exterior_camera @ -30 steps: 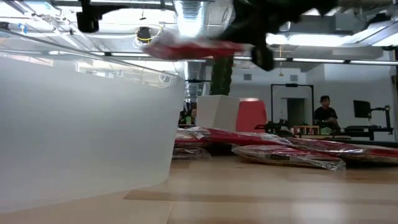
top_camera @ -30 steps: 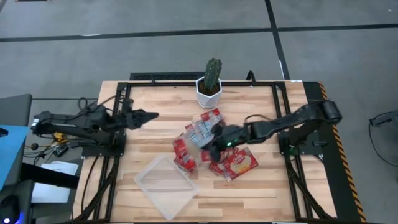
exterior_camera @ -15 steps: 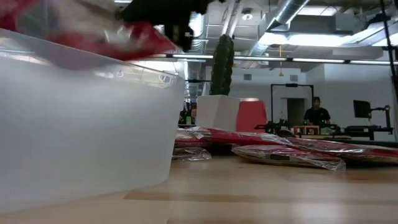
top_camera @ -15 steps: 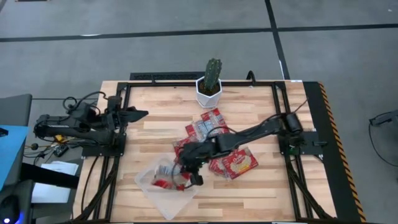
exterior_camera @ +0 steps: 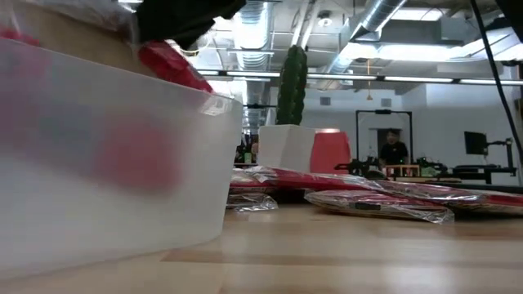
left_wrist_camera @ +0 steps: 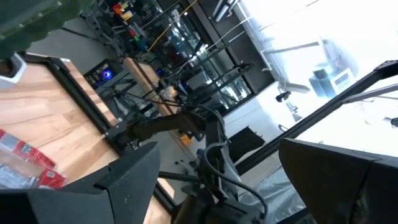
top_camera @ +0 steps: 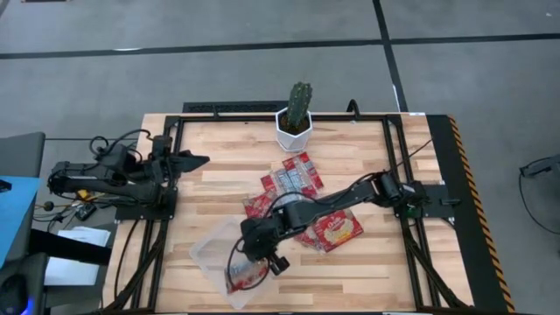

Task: Sort popcorn bags into baskets
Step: Put the red popcorn bag into the transparent bin

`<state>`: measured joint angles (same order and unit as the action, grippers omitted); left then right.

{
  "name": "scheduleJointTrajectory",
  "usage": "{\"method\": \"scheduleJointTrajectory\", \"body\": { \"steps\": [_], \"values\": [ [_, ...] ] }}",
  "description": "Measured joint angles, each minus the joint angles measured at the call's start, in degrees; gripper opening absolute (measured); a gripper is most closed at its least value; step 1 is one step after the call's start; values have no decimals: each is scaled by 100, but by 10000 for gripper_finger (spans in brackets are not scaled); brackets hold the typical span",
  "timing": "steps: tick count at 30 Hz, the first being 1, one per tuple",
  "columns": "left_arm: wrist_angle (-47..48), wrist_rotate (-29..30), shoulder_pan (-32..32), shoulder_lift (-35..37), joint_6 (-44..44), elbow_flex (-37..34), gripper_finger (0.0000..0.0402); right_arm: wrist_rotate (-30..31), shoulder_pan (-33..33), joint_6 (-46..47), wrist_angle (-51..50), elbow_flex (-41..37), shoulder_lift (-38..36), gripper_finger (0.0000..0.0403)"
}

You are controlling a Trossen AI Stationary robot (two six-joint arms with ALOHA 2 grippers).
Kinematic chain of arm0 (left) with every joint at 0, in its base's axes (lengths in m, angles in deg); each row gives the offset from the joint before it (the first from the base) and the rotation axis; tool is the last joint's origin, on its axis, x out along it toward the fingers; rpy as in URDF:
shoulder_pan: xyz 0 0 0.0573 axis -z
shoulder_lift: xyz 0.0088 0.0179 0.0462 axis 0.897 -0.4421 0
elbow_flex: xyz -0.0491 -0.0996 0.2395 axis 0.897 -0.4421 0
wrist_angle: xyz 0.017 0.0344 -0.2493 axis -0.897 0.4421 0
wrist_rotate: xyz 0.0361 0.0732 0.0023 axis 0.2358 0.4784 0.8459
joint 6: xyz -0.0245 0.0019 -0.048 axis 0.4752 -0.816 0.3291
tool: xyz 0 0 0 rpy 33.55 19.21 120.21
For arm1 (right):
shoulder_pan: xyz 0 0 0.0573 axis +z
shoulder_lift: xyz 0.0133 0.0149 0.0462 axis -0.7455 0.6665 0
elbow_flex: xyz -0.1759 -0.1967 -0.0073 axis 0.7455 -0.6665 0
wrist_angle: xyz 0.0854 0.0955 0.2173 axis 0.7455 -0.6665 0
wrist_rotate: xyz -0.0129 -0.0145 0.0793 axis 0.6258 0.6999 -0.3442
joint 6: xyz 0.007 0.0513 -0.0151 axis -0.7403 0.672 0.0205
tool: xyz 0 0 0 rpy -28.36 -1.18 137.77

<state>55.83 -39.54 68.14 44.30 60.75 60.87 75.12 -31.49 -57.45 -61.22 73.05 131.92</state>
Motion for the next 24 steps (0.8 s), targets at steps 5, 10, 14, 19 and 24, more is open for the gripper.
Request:
{"method": "scheduleJointTrajectory", "body": {
  "steps": [5,10,14,19,24],
  "values": [
    [238,30,0,-4,-2,-2,316,-10,116,-460,-90,-29,37,38],
    [373,176,0,-4,0,0,316,0,125,-552,-116,-29,34,99],
    [379,200,0,-8,0,0,316,93,79,-299,-91,-33,-12,160],
    [571,290,1,-28,11,0,316,796,-83,533,-686,-33,-518,210],
    [911,668,2,-57,13,0,316,1719,-396,1123,-2135,-29,-1162,215]
  ]
}}
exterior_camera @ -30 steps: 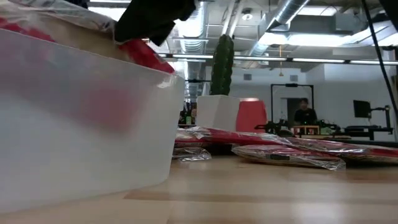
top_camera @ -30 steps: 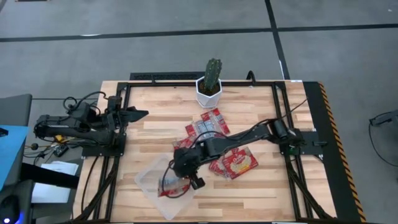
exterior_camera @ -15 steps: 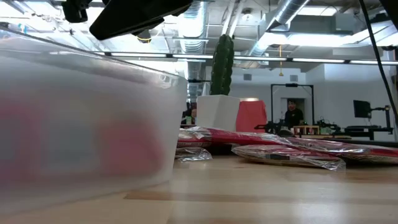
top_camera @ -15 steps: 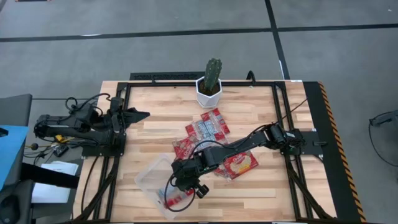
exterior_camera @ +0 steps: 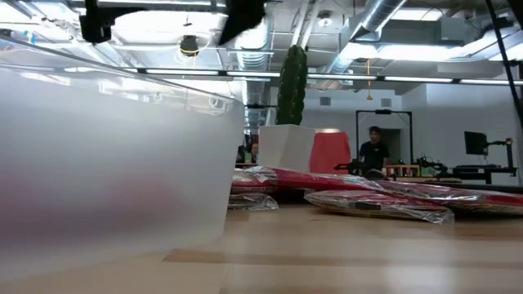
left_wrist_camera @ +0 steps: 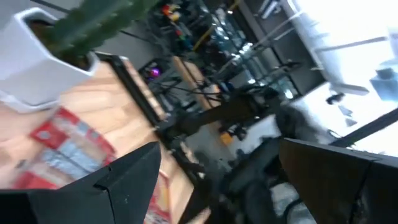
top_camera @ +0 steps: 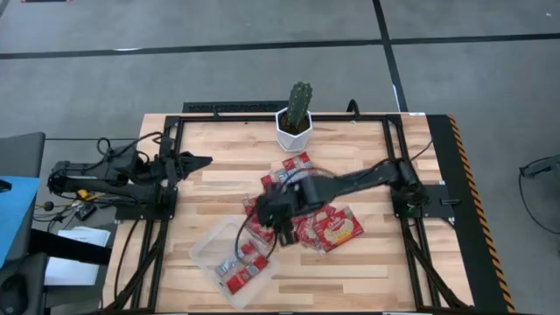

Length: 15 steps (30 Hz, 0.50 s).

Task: Sort popcorn bags into baskets
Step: Put the red popcorn bag into the transparent bin

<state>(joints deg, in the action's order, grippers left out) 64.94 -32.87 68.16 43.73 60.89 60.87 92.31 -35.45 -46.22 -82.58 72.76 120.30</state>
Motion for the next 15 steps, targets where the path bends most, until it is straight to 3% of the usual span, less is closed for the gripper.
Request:
{"method": "scheduleJointTrajectory", "body": {
  "steps": [7,12,15],
  "values": [
    [94,-53,-2,-33,2,0,316,464,-360,607,-1621,-229,-769,194],
    [90,-80,0,-29,2,0,316,453,-466,733,-1463,-1694,-1769,193],
    [92,-172,-2,-31,-60,0,316,386,-591,642,-690,-2715,-2327,198]
  ]
}}
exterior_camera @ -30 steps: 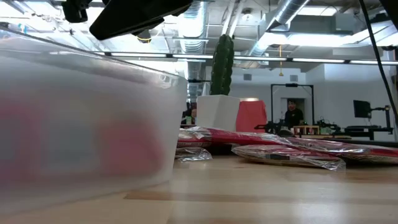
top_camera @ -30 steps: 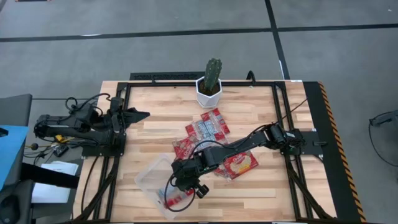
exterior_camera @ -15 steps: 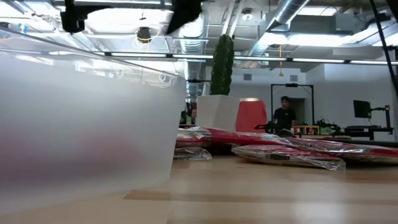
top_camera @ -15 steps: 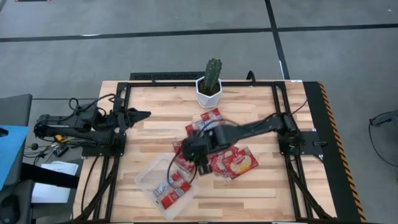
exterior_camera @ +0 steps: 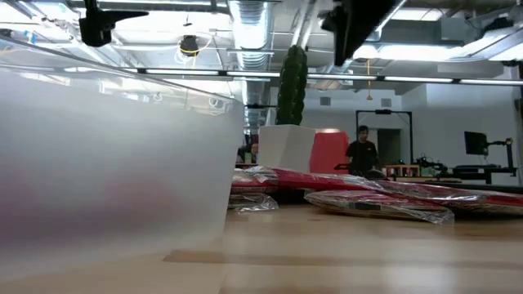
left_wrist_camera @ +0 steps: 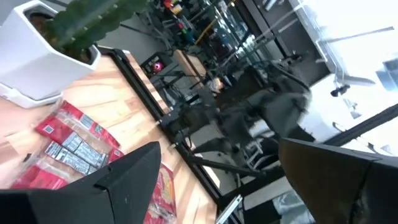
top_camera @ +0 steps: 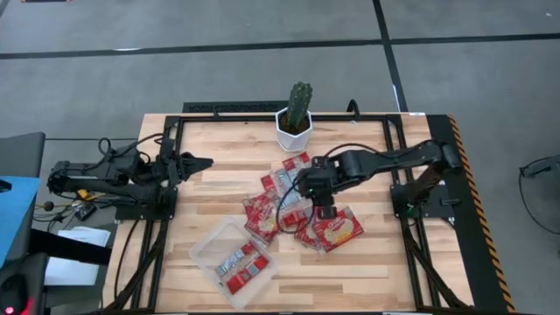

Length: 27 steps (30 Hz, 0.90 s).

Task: Sort popcorn bags into baskets
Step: Put the red popcorn bag into the transparent bin

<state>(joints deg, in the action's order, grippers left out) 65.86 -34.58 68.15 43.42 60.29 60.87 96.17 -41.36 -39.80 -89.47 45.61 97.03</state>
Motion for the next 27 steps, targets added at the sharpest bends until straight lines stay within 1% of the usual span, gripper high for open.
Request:
{"method": "scheduleJointTrajectory", "body": {
  "steps": [2,5,7,9,15,18,21,27],
  "values": [
    [-1,-103,2,-6,-97,0,316,-174,-102,-138,704,-579,-196,206],
    [7,-198,2,-40,-183,0,316,-722,-280,-462,1660,-1185,-233,227],
    [17,-201,2,-43,-198,0,316,-1108,-412,-708,1995,-1392,-77,245],
    [17,-199,2,-41,-275,0,316,-1367,-563,-989,2246,-1448,227,263],
    [164,-199,2,-39,-301,-1,316,-1817,-1030,-1959,2170,-1047,1170,295],
    [314,-199,2,-39,-301,-2,316,-1877,-1180,-2327,2121,-750,1588,297],
    [487,-198,2,-39,-304,-2,316,-2101,-1316,-2552,2048,-426,1925,297],
    [661,-212,2,-37,-303,-2,316,-2349,-1400,-2954,1524,19,2484,296]
  ]
}}
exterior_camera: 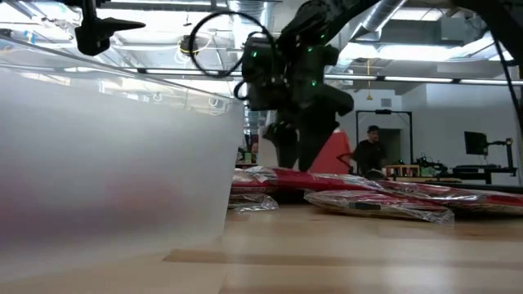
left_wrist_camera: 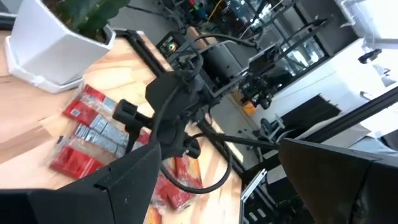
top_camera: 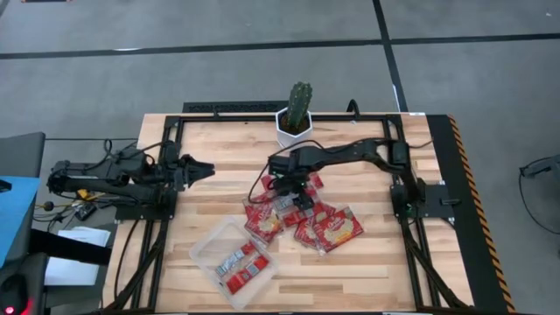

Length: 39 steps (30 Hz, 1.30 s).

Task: Sort popcorn bags into baskets
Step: Put the red popcorn bag into the transparent bin

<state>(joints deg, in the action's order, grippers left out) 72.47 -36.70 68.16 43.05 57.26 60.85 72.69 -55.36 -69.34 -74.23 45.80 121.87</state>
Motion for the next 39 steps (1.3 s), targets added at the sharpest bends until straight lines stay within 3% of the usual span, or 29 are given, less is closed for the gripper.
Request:
{"method": "scheduleJointTrajectory", "body": {
  "steps": [5,9,21,32,39],
  "values": [
    [46,-44,0,0,0,0,316,-181,38,-132,-317,50,254,280],
    [47,-42,0,0,0,0,316,-205,49,-195,-351,53,267,238],
    [91,10,-2,0,11,0,316,-278,75,-220,-526,56,253,16],
    [89,15,0,2,60,0,316,-392,42,269,-1006,864,-121,5],
    [84,17,-2,0,72,0,316,-360,272,626,-750,1738,-355,10]
  ]
}}
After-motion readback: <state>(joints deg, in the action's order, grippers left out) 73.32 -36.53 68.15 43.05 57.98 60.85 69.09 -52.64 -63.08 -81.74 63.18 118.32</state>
